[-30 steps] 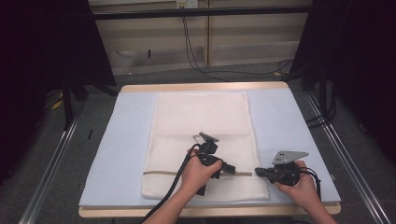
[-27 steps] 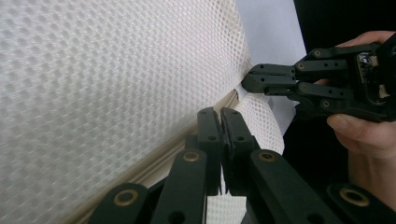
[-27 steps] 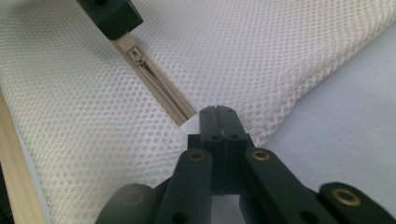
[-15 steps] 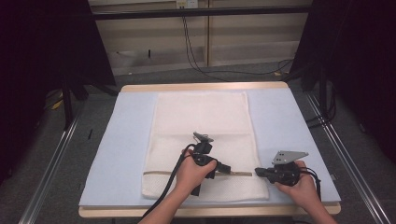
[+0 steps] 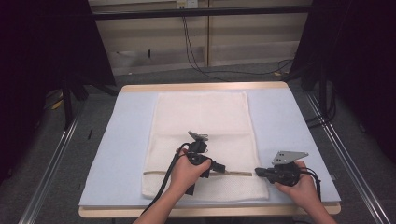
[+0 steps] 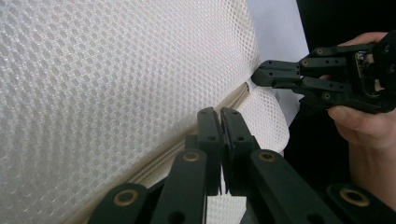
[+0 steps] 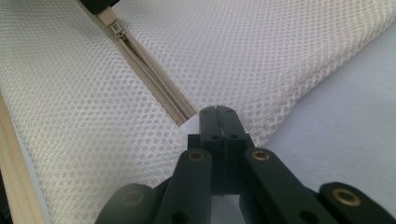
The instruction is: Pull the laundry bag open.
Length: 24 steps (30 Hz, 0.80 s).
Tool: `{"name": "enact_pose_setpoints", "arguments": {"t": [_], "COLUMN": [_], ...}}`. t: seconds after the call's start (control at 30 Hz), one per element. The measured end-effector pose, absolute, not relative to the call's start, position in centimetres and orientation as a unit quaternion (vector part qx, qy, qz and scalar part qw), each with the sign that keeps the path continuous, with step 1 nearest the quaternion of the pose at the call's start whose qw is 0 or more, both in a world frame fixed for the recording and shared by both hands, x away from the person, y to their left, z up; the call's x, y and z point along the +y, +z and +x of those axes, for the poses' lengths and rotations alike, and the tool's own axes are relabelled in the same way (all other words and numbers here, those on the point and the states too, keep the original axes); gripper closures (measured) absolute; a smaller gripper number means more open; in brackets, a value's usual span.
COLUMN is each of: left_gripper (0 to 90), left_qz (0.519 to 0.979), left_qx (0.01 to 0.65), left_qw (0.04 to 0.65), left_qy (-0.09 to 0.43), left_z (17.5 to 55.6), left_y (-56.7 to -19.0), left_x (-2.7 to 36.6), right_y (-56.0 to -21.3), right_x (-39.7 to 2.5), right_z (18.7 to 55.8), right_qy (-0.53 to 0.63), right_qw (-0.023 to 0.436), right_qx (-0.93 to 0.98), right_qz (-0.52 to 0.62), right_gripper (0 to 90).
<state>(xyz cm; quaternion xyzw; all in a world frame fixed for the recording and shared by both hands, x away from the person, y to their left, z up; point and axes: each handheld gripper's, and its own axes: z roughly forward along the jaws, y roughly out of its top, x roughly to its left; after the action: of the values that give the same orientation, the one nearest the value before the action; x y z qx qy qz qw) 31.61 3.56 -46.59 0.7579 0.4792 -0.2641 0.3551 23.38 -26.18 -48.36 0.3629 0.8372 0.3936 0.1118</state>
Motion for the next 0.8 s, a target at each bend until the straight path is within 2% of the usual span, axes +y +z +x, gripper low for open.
{"name": "enact_pose_setpoints", "arguments": {"t": [0.8], "left_gripper": [87.7], "left_qz": [0.748], "left_qx": [0.485], "left_qw": [0.358], "left_qy": [-0.278], "left_z": [31.7], "left_y": [-47.2], "left_x": [5.2], "right_y": [-48.4], "right_x": [-26.2], "right_z": [23.4], "right_qy": [0.394], "right_qw": [0.109], "right_qx": [0.836], "right_qz": [0.367], "right_gripper": [90.0]}}
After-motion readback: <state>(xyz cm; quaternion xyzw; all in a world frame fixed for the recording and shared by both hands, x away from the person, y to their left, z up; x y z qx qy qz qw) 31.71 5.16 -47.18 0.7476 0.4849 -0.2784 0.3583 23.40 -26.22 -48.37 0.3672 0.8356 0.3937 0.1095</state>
